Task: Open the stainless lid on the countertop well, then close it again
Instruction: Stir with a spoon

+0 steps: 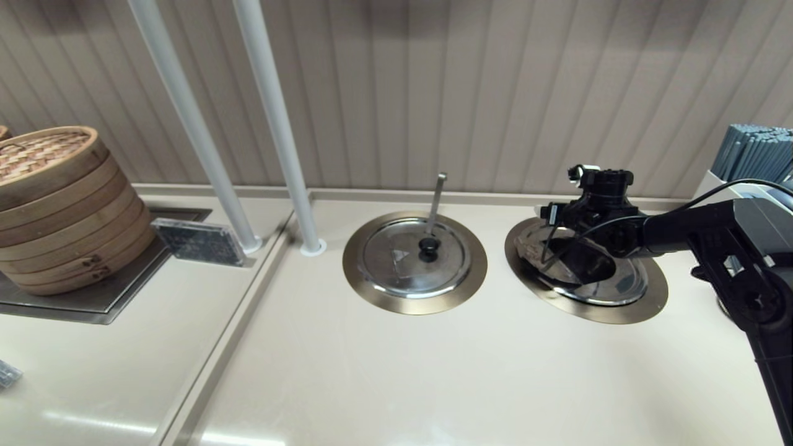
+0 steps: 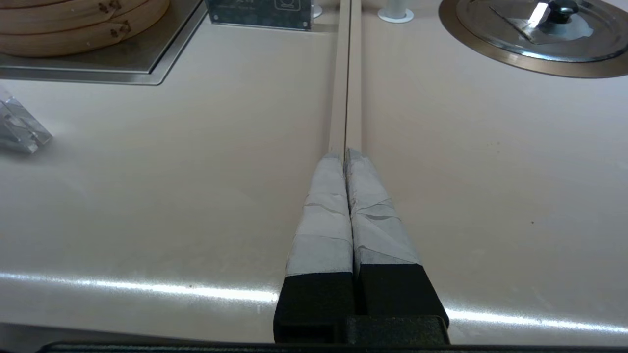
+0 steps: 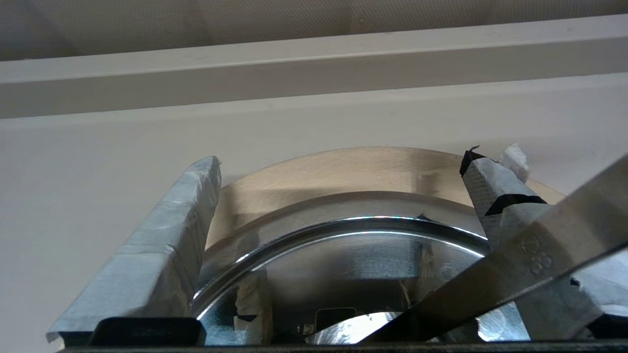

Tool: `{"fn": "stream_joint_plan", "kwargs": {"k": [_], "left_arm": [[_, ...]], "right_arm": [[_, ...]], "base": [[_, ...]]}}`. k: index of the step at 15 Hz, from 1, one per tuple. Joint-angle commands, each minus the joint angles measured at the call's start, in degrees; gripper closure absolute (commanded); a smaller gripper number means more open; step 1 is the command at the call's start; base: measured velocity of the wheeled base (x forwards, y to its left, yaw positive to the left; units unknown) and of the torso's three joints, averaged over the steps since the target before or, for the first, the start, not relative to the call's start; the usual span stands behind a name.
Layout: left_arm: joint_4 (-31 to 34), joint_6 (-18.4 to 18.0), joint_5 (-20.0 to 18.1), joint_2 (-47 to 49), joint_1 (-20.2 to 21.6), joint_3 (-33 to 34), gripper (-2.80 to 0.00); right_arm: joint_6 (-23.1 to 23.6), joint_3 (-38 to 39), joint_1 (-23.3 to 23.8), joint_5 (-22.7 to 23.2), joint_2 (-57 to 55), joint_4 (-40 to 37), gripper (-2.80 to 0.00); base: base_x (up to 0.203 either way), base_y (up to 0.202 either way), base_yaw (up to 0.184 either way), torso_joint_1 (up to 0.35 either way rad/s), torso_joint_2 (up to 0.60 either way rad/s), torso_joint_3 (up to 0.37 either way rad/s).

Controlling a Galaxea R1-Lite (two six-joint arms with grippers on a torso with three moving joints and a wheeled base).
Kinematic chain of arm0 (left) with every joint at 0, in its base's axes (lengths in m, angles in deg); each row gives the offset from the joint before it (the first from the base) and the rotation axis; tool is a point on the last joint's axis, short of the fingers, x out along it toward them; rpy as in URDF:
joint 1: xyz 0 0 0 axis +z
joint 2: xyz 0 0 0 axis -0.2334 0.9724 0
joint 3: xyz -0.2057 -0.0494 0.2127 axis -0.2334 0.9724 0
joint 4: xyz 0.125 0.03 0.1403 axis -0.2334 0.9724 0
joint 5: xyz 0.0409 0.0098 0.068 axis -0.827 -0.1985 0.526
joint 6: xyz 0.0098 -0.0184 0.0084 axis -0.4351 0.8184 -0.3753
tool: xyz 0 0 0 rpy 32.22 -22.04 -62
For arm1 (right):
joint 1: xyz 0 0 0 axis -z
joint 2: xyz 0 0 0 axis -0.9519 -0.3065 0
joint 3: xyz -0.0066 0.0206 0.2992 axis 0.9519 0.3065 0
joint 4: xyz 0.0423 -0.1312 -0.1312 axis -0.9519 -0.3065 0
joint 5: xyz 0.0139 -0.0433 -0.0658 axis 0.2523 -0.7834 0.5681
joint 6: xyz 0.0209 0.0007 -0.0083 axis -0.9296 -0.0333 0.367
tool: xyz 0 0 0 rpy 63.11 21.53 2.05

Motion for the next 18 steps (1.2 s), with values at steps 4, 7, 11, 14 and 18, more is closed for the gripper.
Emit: {"fn": "stream_joint_plan", "kwargs": {"k": [4, 7, 11, 14, 18], "left_arm": [[0.0, 0.0, 0.0, 0.0, 0.0, 0.0, 0.0], [0.0, 0.0, 0.0, 0.0, 0.0, 0.0, 0.0], [0.0, 0.0, 0.0, 0.0, 0.0, 0.0, 0.0], [0.0, -0.1, 0.0, 0.0, 0.0, 0.0, 0.0], [0.0, 0.0, 0.0, 0.0, 0.0, 0.0, 0.0]], "right_arm": [[0.1, 2.8, 2.0, -0.2, 0.4, 0.6, -2.8], [0.1, 3.6, 2.0, -0.2, 1.4, 0.4, -2.8], [-0.3, 8.4, 2.0, -0.3, 4.1, 0.6, -2.8], [-0.4, 14.6, 2.0, -0.3, 7.3, 1.1, -2.8], [-0.5, 15.5, 3.0, -1.3, 7.5, -0.6, -2.8]], "base": [[0.0, 0.0, 0.0, 0.0, 0.0, 0.0], [0.0, 0.0, 0.0, 0.0, 0.0, 0.0], [0.0, 0.0, 0.0, 0.0, 0.0, 0.0], [0.0, 0.0, 0.0, 0.0, 0.0, 0.0], [0.0, 0.0, 0.0, 0.0, 0.0, 0.0]]}}
